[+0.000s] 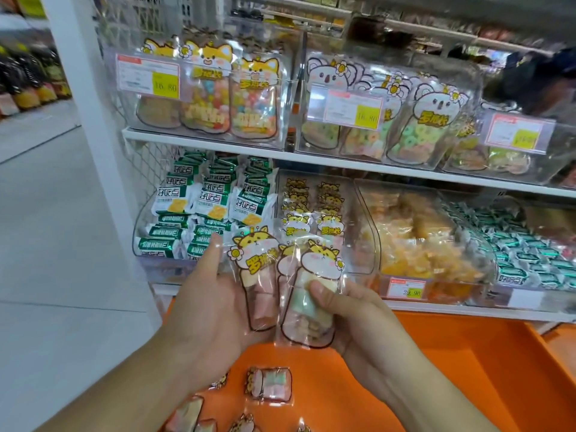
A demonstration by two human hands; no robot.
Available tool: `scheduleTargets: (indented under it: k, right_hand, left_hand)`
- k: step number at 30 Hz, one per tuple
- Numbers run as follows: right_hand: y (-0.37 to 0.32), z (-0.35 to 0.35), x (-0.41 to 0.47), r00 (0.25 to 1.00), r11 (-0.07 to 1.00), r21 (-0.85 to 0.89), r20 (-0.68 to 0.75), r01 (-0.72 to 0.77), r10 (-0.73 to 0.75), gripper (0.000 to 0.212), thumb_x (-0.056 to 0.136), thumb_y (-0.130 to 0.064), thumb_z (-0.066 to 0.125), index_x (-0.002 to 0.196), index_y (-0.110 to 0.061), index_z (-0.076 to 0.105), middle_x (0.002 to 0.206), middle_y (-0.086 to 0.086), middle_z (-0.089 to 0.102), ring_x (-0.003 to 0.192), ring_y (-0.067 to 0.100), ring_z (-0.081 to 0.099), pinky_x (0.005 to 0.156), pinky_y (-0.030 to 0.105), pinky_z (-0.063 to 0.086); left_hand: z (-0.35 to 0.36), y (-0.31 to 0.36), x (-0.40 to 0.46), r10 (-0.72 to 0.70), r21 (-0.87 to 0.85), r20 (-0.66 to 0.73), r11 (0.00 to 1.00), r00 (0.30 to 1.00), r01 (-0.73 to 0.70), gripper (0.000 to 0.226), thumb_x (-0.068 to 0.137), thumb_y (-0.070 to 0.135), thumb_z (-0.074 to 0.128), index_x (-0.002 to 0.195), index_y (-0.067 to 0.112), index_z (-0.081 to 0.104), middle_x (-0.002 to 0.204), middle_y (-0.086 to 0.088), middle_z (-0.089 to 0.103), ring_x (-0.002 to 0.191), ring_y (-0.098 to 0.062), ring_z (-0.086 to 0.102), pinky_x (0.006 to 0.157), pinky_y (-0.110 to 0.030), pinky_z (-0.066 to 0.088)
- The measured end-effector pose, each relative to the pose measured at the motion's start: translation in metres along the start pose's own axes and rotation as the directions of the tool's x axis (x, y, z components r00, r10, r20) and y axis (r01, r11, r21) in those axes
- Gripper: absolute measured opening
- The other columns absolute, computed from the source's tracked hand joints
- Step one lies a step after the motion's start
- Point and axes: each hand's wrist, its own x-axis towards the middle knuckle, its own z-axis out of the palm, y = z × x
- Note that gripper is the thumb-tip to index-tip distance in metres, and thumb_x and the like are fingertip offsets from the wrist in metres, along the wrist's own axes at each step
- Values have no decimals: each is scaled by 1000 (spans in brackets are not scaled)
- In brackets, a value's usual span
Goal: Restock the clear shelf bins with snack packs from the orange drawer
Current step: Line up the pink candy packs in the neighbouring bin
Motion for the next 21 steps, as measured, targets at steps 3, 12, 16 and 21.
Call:
scheduleTargets:
  k: [3,12,16,21]
  right_hand:
    - [-2,-3,-1,999,999,-44,-41,-6,4,59,69,-24,87,119,2,72,114,23,76,81,30,74,76,44,61]
    - [-14,-13,-12,996,996,-47,-39,79,-81,51,74,-17,81,116,9,69,105,26,76,82,36,75,96,63,54]
    - [-16,-15,-15,993,994,-62,-69,89,-94,51,75,-15,81,118,10,68,108,27,75,84,37,75,98,71,49]
    - [-21,-15,-18,968,971,-126,-127,202,-218,46,78,-15,89,115,4,70,107,31,74,89,45,75,90,64,56]
  left_hand:
    - [14,13,-14,103,-159,336,986,936,-52,106,97,69,-9,138,-4,56,133,-28,65,126,-37,62,108,-47,41]
    - [-9,4,-8,35,184,38,982,999,-41,44,78,0,80,122,0,71,129,-31,67,111,-45,55,104,-82,34]
    - [0,6,-10,49,203,-44,978,998,-39,37,88,2,68,125,5,71,122,-25,73,110,-47,63,104,-74,42]
    - [3,-1,-10,145,378,-139,922,980,-82,24,93,13,72,117,12,73,106,-10,80,101,-32,76,99,-55,55]
